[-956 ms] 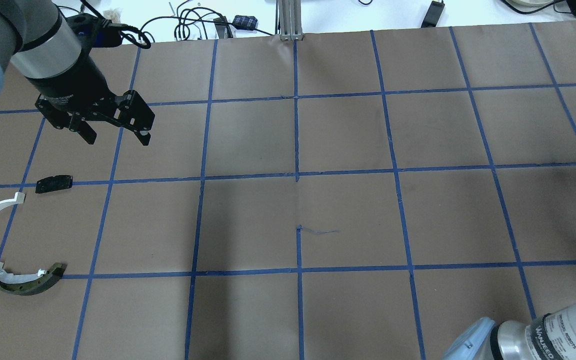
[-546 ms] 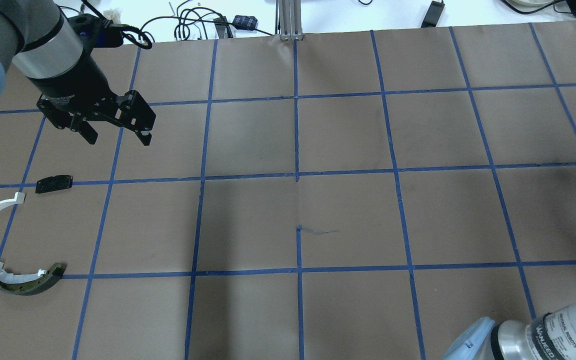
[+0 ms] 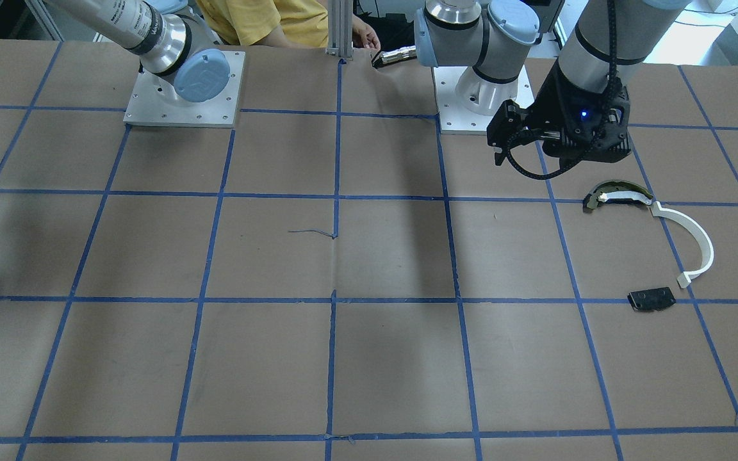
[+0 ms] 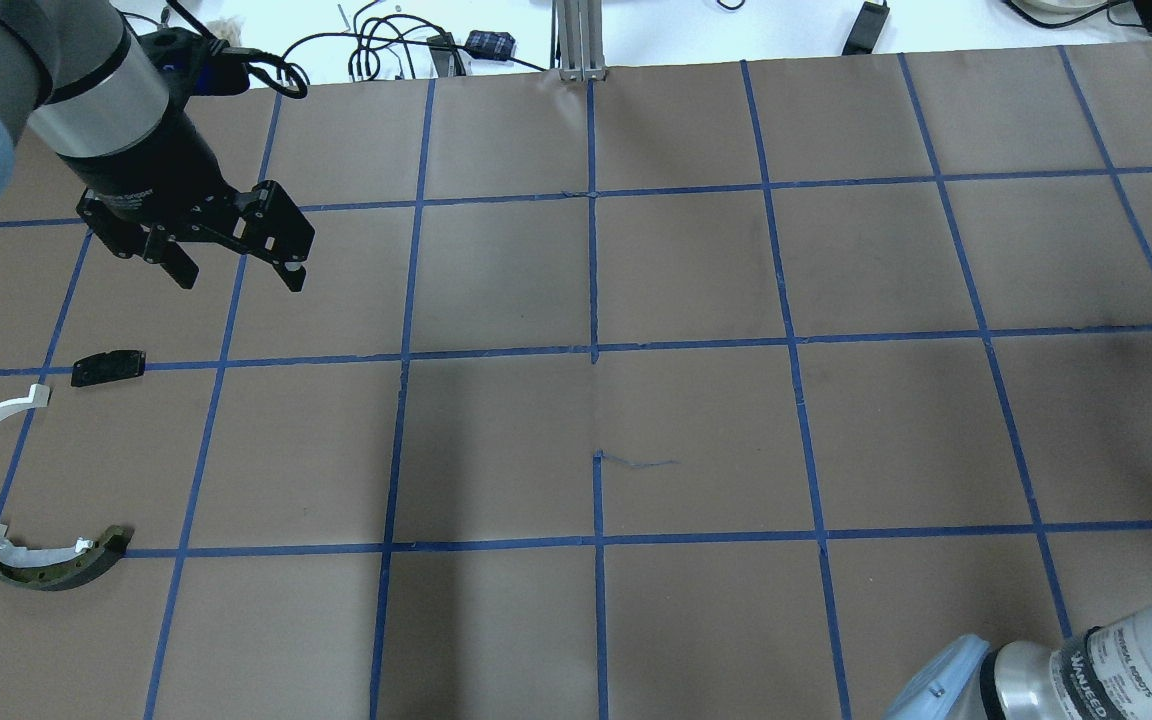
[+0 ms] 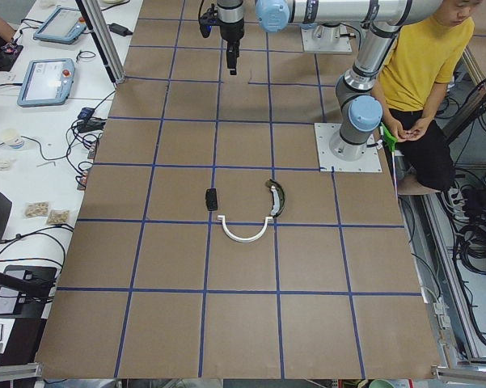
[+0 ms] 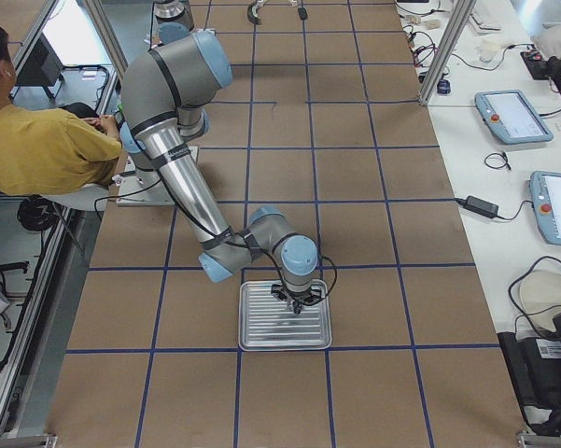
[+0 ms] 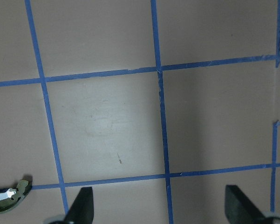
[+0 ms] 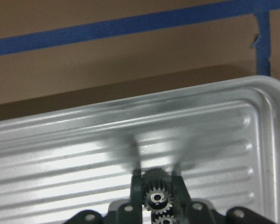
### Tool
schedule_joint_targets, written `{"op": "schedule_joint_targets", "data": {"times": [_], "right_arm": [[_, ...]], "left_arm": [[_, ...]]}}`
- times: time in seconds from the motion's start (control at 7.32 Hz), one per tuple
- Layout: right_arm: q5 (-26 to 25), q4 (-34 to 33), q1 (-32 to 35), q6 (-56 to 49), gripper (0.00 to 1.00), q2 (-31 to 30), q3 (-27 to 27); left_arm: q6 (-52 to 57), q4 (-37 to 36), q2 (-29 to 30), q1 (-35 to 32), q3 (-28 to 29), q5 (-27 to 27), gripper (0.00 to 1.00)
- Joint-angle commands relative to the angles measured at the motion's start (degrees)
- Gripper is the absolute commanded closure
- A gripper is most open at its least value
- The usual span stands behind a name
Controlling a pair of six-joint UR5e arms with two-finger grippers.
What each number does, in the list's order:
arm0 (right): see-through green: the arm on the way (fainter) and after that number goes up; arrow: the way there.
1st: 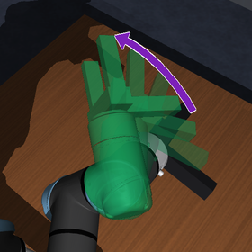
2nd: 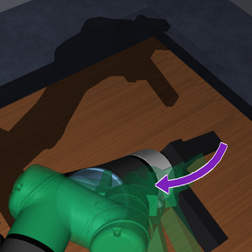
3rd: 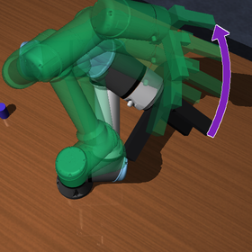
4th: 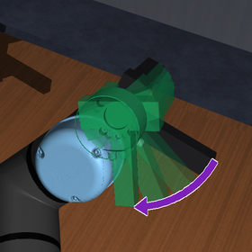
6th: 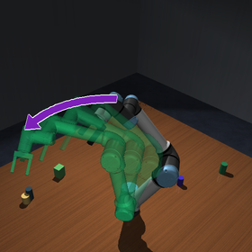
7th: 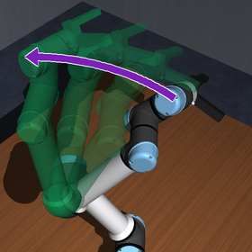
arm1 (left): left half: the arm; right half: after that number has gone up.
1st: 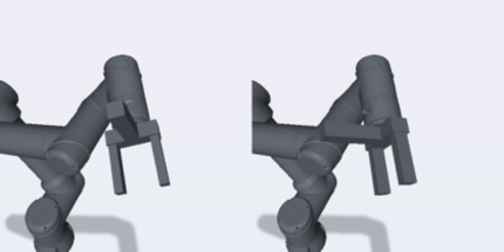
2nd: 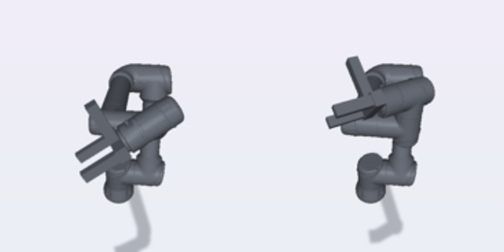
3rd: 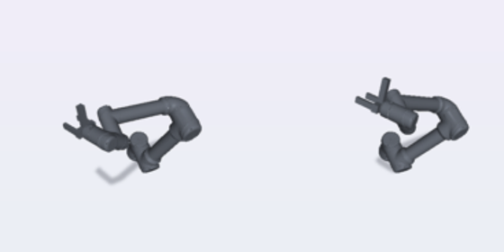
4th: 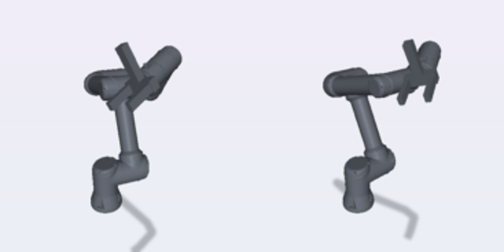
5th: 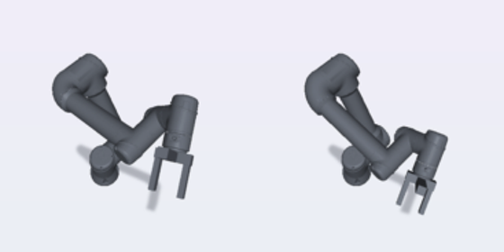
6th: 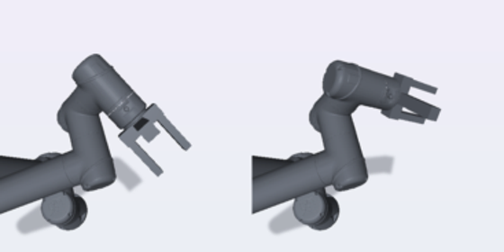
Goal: Place bearing gear from tray to pile
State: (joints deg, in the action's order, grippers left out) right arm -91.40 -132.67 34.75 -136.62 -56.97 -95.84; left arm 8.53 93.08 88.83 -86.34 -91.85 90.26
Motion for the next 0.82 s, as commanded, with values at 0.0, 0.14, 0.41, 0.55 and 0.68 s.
{"op": "schedule_joint_targets", "data": {"times": [0.0,0.14,0.41,0.55,0.68], "right_arm": [[-0.54,0.13,1.19,2.74,1.0,-1.9,0.13],[1.21,2.22,2.59,11.02,1.0,-5.74,-2.05],[1.58,2.85,9.06,34.0,1.0,-15.13,-11.51],[1.75,2.85,15.54,45.79,1.0,-21.1,-15.74],[1.15,2.59,25.01,60.09,1.0,-23.25,-17.7]], "left_arm": [[-0.01,0.0,-0.06,-0.06,0.0,0.0,0.0],[-0.01,-0.09,0.12,-0.06,0.0,0.0,0.0],[-0.01,-0.09,0.29,-0.15,0.0,0.0,0.0],[-0.01,-0.09,0.29,-0.15,0.0,0.0,0.0],[-0.01,-0.09,0.38,-0.15,0.0,-0.09,0.0]]}}
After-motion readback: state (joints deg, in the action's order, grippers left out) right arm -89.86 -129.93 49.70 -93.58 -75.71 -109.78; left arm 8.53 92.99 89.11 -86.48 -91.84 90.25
